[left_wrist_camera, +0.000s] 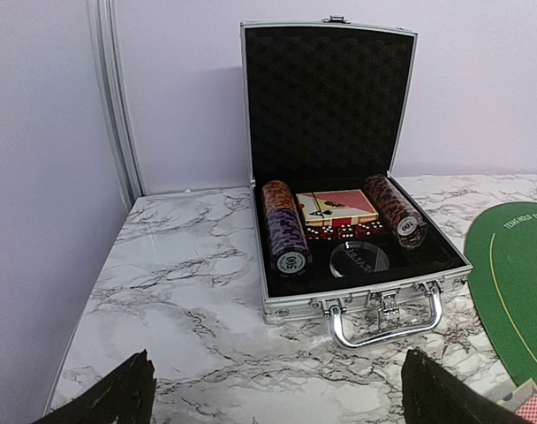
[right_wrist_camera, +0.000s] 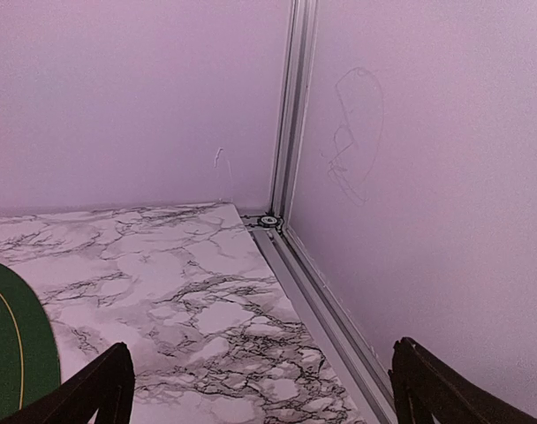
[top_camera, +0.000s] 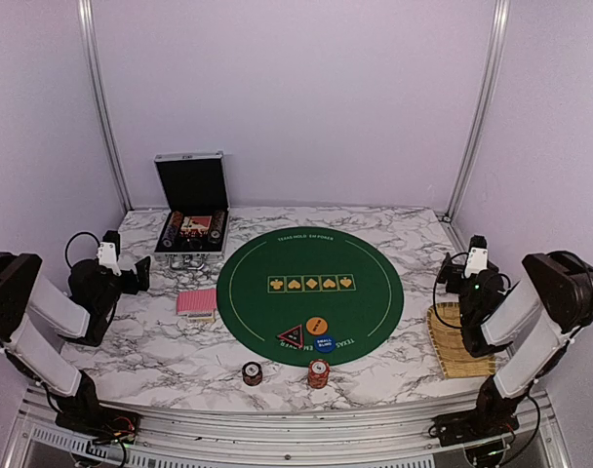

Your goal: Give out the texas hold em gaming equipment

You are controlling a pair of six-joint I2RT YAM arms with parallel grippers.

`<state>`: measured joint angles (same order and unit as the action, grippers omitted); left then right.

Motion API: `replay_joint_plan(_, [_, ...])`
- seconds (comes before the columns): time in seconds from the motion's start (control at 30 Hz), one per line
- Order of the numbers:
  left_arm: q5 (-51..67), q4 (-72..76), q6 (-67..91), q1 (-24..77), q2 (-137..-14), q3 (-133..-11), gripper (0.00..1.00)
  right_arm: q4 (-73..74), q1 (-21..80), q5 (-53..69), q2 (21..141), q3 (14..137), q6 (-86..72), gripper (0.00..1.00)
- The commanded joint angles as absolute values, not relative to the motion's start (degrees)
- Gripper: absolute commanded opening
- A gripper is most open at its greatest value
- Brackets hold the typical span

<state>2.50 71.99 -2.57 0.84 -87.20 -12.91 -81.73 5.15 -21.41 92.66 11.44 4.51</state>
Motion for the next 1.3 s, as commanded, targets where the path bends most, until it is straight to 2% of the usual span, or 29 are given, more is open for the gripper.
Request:
replay_joint_plan(0.0, [2.46,73.92,-2.62,0.65,-87.45,-13.10,0.99,-81.10,4.66,-20.96,92.15,12.73,3.93,0.99])
replay_joint_plan(0.67, [2.46,73.92,-2.55,0.67,-87.54,-13.10,0.99,-80.91,4.62,-20.92,92.17,12.83,3.72,0.99])
replay_joint_plan(0.87, [2.57,73.97,-2.53,0.59,-86.98,-13.13,0.99,-80.94,4.36,-24.92,91.23,12.59,2.33,0.99])
replay_joint_plan(0.93, [3.60,68.81,-1.80,0.43,-83.91,-14.77,0.99,-80.71,4.45,-24.70,90.67,12.04,2.02,0.99])
replay_joint_plan(1.07, [6.94,49.23,-3.22,0.43,-77.56,-22.74,0.99,-84.51,4.48,-23.97,90.48,10.25,2.69,0.99])
replay_joint_plan(1.17, [6.71,41.56,-2.75,-1.49,-74.54,-25.92,0.99,-85.12,4.68,-21.84,89.27,9.53,3.93,0.99])
replay_joint_plan(1.27, [7.26,29.97,-0.55,-2.06,-74.21,-31.71,0.99,-65.63,6.23,-31.17,79.53,16.48,2.25,0.99])
